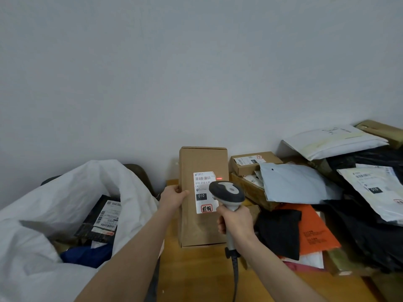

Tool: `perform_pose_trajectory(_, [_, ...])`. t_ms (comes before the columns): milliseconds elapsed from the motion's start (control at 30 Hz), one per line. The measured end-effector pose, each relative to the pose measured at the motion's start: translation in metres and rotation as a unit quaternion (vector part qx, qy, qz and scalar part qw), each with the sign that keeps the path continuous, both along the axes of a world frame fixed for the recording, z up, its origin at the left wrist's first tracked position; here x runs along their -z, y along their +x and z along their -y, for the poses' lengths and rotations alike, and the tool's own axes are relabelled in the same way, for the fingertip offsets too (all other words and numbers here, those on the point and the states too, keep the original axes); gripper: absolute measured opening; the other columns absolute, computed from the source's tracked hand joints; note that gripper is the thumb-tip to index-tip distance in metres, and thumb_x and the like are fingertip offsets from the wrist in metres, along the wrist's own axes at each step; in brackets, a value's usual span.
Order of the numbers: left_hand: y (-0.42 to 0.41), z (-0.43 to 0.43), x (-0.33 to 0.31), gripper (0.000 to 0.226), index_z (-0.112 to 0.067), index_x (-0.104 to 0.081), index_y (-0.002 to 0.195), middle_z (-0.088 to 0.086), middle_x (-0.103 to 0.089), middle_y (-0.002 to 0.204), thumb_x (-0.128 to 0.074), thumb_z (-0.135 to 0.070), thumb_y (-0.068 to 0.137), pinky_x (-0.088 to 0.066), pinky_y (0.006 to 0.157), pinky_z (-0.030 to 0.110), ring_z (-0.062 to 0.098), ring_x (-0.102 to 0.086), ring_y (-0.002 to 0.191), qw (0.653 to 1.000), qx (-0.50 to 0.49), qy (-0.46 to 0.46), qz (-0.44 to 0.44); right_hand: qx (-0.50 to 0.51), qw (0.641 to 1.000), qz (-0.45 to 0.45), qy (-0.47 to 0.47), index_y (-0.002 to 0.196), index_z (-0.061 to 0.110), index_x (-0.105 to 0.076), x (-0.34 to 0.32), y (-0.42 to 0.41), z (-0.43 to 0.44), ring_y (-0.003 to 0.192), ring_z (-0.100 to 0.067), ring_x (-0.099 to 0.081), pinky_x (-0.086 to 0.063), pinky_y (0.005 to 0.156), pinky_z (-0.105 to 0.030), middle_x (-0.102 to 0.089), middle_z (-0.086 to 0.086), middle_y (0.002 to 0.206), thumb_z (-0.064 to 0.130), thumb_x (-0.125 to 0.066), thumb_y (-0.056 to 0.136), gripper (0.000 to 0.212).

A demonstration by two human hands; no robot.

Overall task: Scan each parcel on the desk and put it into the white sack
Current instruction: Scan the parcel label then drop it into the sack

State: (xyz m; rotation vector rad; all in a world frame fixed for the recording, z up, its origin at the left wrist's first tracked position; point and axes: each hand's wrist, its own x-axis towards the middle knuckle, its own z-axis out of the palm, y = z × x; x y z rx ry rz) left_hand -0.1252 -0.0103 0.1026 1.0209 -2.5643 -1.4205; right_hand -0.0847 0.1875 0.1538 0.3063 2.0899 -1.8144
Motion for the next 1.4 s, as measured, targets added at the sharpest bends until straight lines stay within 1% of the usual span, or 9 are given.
perform_pose_trajectory(500, [-0.004,0.007,-0.007,0.051,-0.006,-0.053,0.132,0.008,-0.060,0.129,-0.065,-0.031,0.089,-0.048,0.098,0.043,0.028,-0.059,0.114,1.000,0.009,-0.005,-0.009,-0.006,1.000,-0.010,0.013,0.073,0.005,-0.062,-0.010,0.003,0.013,0.044,-0.015,-0.054,-0.051,0.057,-0.030,-0.059,-0.004,0.053,0.011,-0.065,0.086,0.015])
perform_pose_trajectory(700, [0.008,0.009,-0.022,0.049,-0.006,-0.058,0.127,0.008,-0.063,0.122,-0.066,-0.033,0.086,-0.052,0.093,0.042,0.026,-0.062,0.107,1.000,-0.001,-0.013,-0.026,-0.024,1.000,-0.016,-0.007,0.076,0.003,-0.064,-0.021,0.007,0.013,0.043,-0.014,-0.053,-0.048,0.052,-0.026,-0.058,-0.005,0.054,0.008,-0.064,0.087,0.012])
perform_pose_trajectory(800, [0.021,0.007,-0.027,0.047,-0.005,-0.061,0.122,0.008,-0.065,0.116,-0.067,-0.032,0.084,-0.053,0.091,0.045,0.026,-0.063,0.102,0.999,-0.025,-0.011,-0.036,-0.038,0.999,-0.022,-0.026,0.078,0.001,-0.064,-0.026,0.011,0.007,0.042,-0.014,-0.052,-0.047,0.050,-0.026,-0.058,-0.006,0.054,0.006,-0.063,0.087,0.010])
perform_pose_trajectory(867, [0.032,0.002,-0.033,0.049,-0.004,-0.059,0.124,0.009,-0.065,0.116,-0.068,-0.031,0.084,-0.053,0.090,0.046,0.027,-0.062,0.102,0.998,-0.039,-0.002,-0.045,-0.054,0.998,-0.024,-0.032,0.078,0.003,-0.064,-0.029,0.017,0.003,0.044,-0.015,-0.053,-0.049,0.053,-0.028,-0.058,-0.005,0.056,0.007,-0.063,0.086,0.009])
perform_pose_trajectory(1000, [0.059,-0.008,-0.049,0.057,-0.003,-0.049,0.135,0.011,-0.059,0.127,-0.067,-0.027,0.087,-0.052,0.093,0.046,0.029,-0.059,0.111,0.995,-0.069,0.025,-0.064,-0.094,0.991,-0.027,-0.086,0.086,0.002,-0.064,-0.036,0.031,-0.003,0.051,-0.017,-0.055,-0.050,0.055,-0.028,-0.061,-0.009,0.063,0.005,-0.064,0.086,0.003])
perform_pose_trajectory(1100, [0.082,-0.001,-0.067,0.059,-0.004,-0.048,0.136,0.012,-0.059,0.127,-0.068,-0.026,0.086,-0.055,0.087,0.042,0.027,-0.060,0.109,0.991,-0.095,0.034,-0.087,-0.110,0.986,-0.039,-0.119,0.091,0.002,-0.065,-0.048,0.035,0.006,0.054,-0.016,-0.057,-0.050,0.053,-0.026,-0.066,-0.012,0.070,0.005,-0.065,0.086,0.005])
perform_pose_trajectory(1200, [0.107,0.027,-0.090,0.051,-0.002,-0.050,0.133,0.014,-0.062,0.121,-0.065,-0.023,0.089,-0.056,0.079,0.038,0.025,-0.061,0.100,0.983,-0.130,0.040,-0.123,-0.114,0.983,-0.043,-0.137,0.092,0.002,-0.064,-0.061,0.036,0.026,0.056,-0.016,-0.058,-0.050,0.056,-0.027,-0.068,-0.012,0.072,0.006,-0.066,0.087,0.006])
perform_pose_trajectory(1300, [0.138,0.070,-0.114,0.050,-0.001,-0.052,0.131,0.014,-0.064,0.118,-0.065,-0.025,0.089,-0.056,0.085,0.043,0.027,-0.063,0.098,0.969,-0.188,0.030,-0.157,-0.119,0.981,-0.050,-0.148,0.091,0.003,-0.063,-0.068,0.038,0.055,0.055,-0.016,-0.057,-0.051,0.057,-0.027,-0.066,-0.010,0.070,0.006,-0.066,0.086,0.006])
perform_pose_trajectory(1400, [0.168,0.121,-0.126,0.048,-0.005,-0.053,0.130,0.006,-0.064,0.111,-0.064,-0.027,0.089,-0.054,0.088,0.045,0.024,-0.061,0.096,0.954,-0.239,0.004,-0.180,-0.118,0.981,-0.040,-0.150,0.092,0.001,-0.064,-0.066,0.043,0.089,0.055,-0.018,-0.057,-0.051,0.059,-0.030,-0.065,-0.011,0.070,0.006,-0.067,0.083,0.010])
